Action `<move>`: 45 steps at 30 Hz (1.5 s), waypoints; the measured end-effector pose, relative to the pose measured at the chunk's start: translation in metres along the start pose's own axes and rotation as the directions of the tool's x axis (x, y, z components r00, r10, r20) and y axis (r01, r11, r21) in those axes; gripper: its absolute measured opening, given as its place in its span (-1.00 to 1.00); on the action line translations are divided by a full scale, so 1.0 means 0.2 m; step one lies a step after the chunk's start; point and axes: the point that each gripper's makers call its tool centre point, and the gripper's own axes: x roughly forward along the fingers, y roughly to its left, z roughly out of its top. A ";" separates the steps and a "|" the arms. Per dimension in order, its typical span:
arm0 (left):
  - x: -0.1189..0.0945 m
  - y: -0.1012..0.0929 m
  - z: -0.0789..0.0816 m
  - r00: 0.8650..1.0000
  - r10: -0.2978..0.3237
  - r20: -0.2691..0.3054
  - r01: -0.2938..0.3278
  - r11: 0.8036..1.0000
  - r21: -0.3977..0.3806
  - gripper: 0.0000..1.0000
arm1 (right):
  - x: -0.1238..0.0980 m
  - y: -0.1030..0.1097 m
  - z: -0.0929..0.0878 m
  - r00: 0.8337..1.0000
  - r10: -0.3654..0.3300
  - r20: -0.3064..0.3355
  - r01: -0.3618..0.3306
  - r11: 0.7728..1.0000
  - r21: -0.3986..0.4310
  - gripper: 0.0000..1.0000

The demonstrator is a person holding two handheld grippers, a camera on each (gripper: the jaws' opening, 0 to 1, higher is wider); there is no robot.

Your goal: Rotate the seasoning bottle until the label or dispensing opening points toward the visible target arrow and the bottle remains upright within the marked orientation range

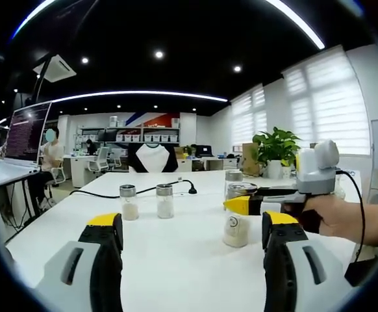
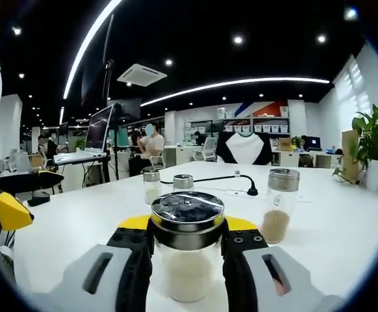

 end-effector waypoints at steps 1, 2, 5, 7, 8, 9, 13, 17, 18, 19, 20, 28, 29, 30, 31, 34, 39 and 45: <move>0.00 0.00 0.00 1.000 0.000 0.001 0.000 1.000 -0.002 0.87 | 0.00 0.00 0.00 1.000 0.000 0.000 0.000 1.000 0.000 -0.22; 0.00 0.00 0.00 1.000 0.002 0.001 -0.002 1.000 -0.003 0.87 | 0.00 0.00 0.00 1.000 0.002 -0.001 -0.002 1.000 -0.002 -0.22; -0.01 0.01 0.00 1.000 0.007 0.000 -0.007 1.000 -0.003 0.87 | 0.00 0.00 0.00 1.000 0.004 -0.001 -0.004 1.000 -0.001 -0.22; -0.01 0.01 0.00 1.000 0.009 -0.003 -0.009 1.000 -0.005 0.87 | 0.00 0.00 -0.01 1.000 0.006 0.002 -0.006 1.000 -0.002 -0.22; -0.01 0.01 0.00 1.000 0.007 -0.005 -0.007 1.000 -0.003 0.87 | 0.00 0.00 -0.01 1.000 0.009 0.002 -0.009 1.000 -0.003 -0.22; -0.01 0.01 0.00 1.000 0.007 -0.005 -0.007 1.000 0.000 0.87 | 0.00 0.00 -0.01 1.000 0.014 0.001 -0.014 1.000 -0.004 -0.22; -0.01 0.01 0.00 1.000 0.005 -0.002 -0.005 1.000 -0.001 0.87 | 0.00 0.01 -0.01 1.000 0.023 0.000 -0.023 1.000 -0.006 -0.22; -0.01 0.01 0.00 1.000 0.006 -0.003 -0.006 1.000 -0.002 0.87 | 0.00 0.01 -0.01 1.000 0.030 -0.001 -0.030 1.000 -0.007 -0.22; -0.01 0.01 0.00 1.000 0.006 -0.004 -0.006 1.000 -0.001 0.87 | 0.00 0.01 -0.01 0.999 0.035 0.001 -0.035 0.999 -0.007 -0.22; -0.01 0.01 0.00 1.000 0.007 -0.004 -0.007 1.000 0.000 0.87 | 0.00 0.01 -0.01 0.999 0.039 0.002 -0.039 0.999 -0.006 -0.22; -0.01 0.01 0.00 1.000 0.010 -0.005 -0.010 1.000 0.000 0.87 | 0.00 0.01 -0.01 0.999 0.044 0.005 -0.044 0.999 -0.008 -0.22; -0.01 0.01 0.00 1.000 0.012 -0.010 -0.012 1.000 0.007 0.87 | 0.00 0.02 -0.02 0.996 0.089 0.002 -0.089 0.996 -0.015 -0.23; -0.01 0.01 0.00 1.000 0.011 -0.011 -0.011 1.000 0.003 0.87 | 0.00 0.02 -0.02 0.996 0.094 0.001 -0.094 0.995 -0.016 -0.23; -0.01 0.01 0.00 1.000 0.010 -0.011 -0.010 1.000 0.003 0.87 | 0.00 0.02 -0.02 0.995 0.098 0.000 -0.098 0.995 -0.017 -0.23; -0.01 0.01 0.00 1.000 0.010 -0.007 -0.010 1.000 0.002 0.88 | 0.00 0.02 -0.02 0.995 0.105 -0.001 -0.105 0.994 -0.017 -0.23; -0.01 0.00 0.02 1.000 0.002 0.011 -0.002 1.000 -0.010 0.88 | 0.00 0.02 -0.02 0.992 0.123 -0.003 -0.123 0.992 -0.021 -0.23; -0.01 0.00 0.02 1.000 0.001 0.010 -0.001 1.000 -0.008 0.88 | 0.00 0.02 -0.01 0.988 0.155 -0.006 -0.155 0.988 -0.025 -0.23; 0.00 0.00 0.01 1.000 -0.005 0.001 0.005 1.000 -0.006 0.87 | 0.00 0.03 -0.02 0.980 0.199 -0.014 -0.199 0.980 -0.028 -0.23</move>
